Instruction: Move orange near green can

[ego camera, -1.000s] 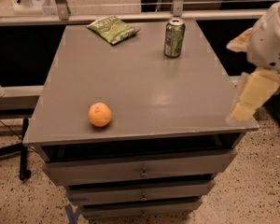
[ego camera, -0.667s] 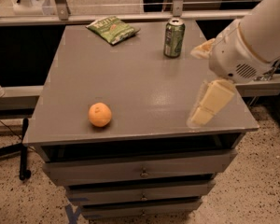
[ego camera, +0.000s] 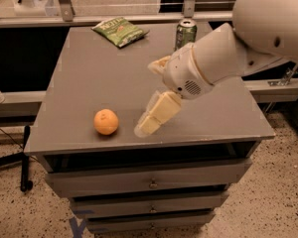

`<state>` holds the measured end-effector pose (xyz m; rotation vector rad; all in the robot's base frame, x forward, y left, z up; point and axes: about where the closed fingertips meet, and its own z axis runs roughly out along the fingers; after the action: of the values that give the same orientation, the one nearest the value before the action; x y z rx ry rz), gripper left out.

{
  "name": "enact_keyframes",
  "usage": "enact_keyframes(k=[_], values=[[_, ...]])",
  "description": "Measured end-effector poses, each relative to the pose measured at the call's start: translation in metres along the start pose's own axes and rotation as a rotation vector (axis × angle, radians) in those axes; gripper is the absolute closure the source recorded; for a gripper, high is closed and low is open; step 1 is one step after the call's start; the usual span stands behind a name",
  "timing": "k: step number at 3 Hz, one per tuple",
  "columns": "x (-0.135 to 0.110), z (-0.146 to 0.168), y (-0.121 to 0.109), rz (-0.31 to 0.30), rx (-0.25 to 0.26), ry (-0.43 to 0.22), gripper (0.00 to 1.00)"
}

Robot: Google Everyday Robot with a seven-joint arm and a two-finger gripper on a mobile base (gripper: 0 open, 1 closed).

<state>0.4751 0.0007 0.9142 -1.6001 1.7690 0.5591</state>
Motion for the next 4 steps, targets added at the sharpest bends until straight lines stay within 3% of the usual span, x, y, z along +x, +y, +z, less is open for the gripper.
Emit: enact_keyframes(k=[2,3,4], values=[[-0.019,0.073,0.018,0.033,-0.060,-0.162,0.00],[-0.016,0.095,0.018,0.029,-0.057,-0.194,0.00],[-0.014,0.110,0.020,0.037,-0.059,-0.232,0.18]])
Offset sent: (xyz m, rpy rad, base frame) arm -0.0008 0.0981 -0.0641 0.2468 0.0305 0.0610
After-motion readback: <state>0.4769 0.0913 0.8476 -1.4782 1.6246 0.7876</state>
